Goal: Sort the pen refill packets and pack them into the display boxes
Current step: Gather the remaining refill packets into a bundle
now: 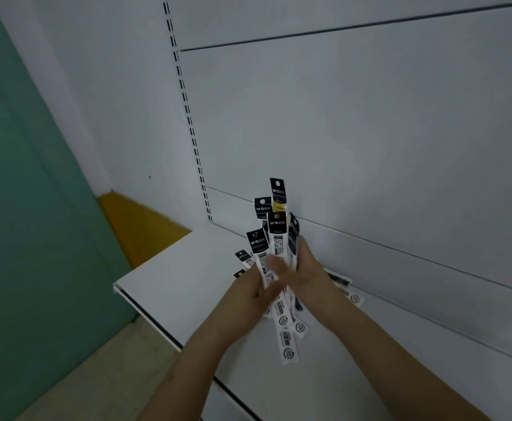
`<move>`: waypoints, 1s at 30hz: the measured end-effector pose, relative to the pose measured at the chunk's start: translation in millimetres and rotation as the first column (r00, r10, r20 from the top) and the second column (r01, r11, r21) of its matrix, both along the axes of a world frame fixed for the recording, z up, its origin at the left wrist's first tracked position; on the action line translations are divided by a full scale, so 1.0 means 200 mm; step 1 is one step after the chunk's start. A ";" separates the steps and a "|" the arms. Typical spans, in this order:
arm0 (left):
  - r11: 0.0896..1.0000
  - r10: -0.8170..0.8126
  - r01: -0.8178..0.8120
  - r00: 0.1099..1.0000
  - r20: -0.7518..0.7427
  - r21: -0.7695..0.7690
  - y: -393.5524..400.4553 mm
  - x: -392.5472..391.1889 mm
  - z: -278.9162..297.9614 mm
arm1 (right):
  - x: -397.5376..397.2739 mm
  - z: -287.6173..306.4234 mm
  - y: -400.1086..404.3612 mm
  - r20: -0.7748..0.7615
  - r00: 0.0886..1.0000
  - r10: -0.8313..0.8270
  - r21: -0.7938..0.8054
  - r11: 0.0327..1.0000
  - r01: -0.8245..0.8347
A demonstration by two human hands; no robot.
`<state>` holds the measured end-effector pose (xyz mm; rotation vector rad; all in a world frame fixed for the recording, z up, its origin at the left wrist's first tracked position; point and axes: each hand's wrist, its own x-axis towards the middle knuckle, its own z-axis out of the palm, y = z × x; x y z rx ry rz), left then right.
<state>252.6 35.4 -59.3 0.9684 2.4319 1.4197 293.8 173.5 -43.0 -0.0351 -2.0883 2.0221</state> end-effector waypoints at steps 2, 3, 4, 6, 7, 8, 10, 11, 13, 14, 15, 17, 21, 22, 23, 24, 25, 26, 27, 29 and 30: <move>0.999 -0.033 0.031 0.996 -0.083 -0.032 0.00 0.01 -0.01 | -0.01 -0.01 -0.01 0.002 0.999 -0.050 0.020 0.999 0.050; 0.997 -0.060 0.056 0.993 -0.101 -0.045 0.00 0.01 -0.02 | -0.01 -0.01 -0.01 0.018 0.996 -0.085 0.010 0.996 0.085; 0.995 -0.079 0.073 0.992 -0.098 -0.064 0.00 0.01 -0.04 | -0.01 -0.01 0.00 0.035 0.993 -0.110 -0.003 0.994 0.110; 0.994 -0.059 0.053 0.996 -0.063 -0.092 0.00 0.02 -0.09 | 0.00 0.00 0.02 0.029 0.992 -0.119 -0.020 0.993 0.120; 0.993 -0.023 0.012 0.996 -0.088 -0.121 -0.01 0.01 -0.11 | 0.01 0.01 0.03 0.002 0.994 -0.107 -0.020 0.994 0.107; 0.986 0.010 -0.033 0.990 -0.140 -0.166 -0.01 0.01 -0.13 | 0.02 0.03 0.04 -0.035 0.995 -0.089 -0.014 0.996 0.088; 0.975 0.030 -0.076 0.977 -0.213 -0.210 -0.03 0.00 -0.14 | 0.03 0.06 0.06 -0.100 0.993 -0.066 -0.002 0.998 0.066; 0.977 0.027 -0.072 0.975 -0.222 -0.199 -0.04 0.00 -0.15 | 0.03 0.07 0.07 -0.123 0.990 -0.070 -0.005 0.998 0.070; 0.984 0.027 -0.064 0.976 -0.215 -0.167 -0.06 0.01 -0.17 | 0.03 0.07 0.08 -0.140 0.987 -0.077 0.019 0.997 0.081; 0.984 0.027 -0.061 0.980 -0.199 -0.167 -0.06 0.01 -0.18 | 0.03 0.06 0.08 -0.119 0.991 -0.066 0.050 0.996 0.072; 0.981 0.025 -0.061 0.981 -0.192 -0.183 -0.06 0.02 -0.19 | 0.03 0.04 0.08 -0.075 0.996 -0.043 0.086 0.995 0.049; 0.963 0.016 -0.080 0.970 -0.242 -0.258 -0.06 0.03 -0.21 | 0.03 0.01 0.07 0.027 1.000 0.001 0.161 0.987 -0.005; 0.939 0.037 -0.154 0.934 -0.356 -0.308 -0.03 0.03 -0.23 | 0.03 0.02 0.06 0.028 0.999 -0.029 0.082 0.996 0.027; 0.943 0.051 -0.161 0.935 -0.352 -0.293 -0.02 0.03 -0.23 | 0.03 0.03 0.07 0.016 1.000 -0.002 0.024 1.000 0.001; 0.946 0.058 -0.163 0.935 -0.351 -0.280 -0.02 0.03 -0.23 | 0.03 0.04 0.09 0.001 0.999 0.042 -0.003 0.999 -0.042; 0.946 0.056 -0.164 0.933 -0.355 -0.281 -0.01 0.04 -0.23 | 0.03 0.05 0.10 -0.007 0.996 0.091 -0.002 0.996 -0.091; 0.940 0.051 -0.167 0.931 -0.362 -0.297 -0.01 0.05 -0.23 | 0.04 0.04 0.11 0.009 0.992 0.127 0.015 0.992 -0.127; 0.932 0.048 -0.172 0.930 -0.363 -0.319 0.00 0.05 -0.23 | 0.04 0.03 0.11 0.043 0.989 0.140 0.038 0.989 -0.141; 0.923 0.048 -0.179 0.932 -0.359 -0.341 0.00 0.05 -0.23 | 0.04 0.01 0.11 0.081 0.987 0.137 0.056 0.988 -0.141; 0.912 0.053 -0.186 0.937 -0.344 -0.365 -0.01 0.05 -0.23 | 0.06 -0.01 0.09 0.096 0.988 0.119 0.085 0.988 -0.127; 0.916 0.047 -0.177 0.938 -0.343 -0.360 -0.01 0.05 -0.22 | 0.07 -0.01 0.09 0.071 0.993 0.097 0.105 0.989 -0.104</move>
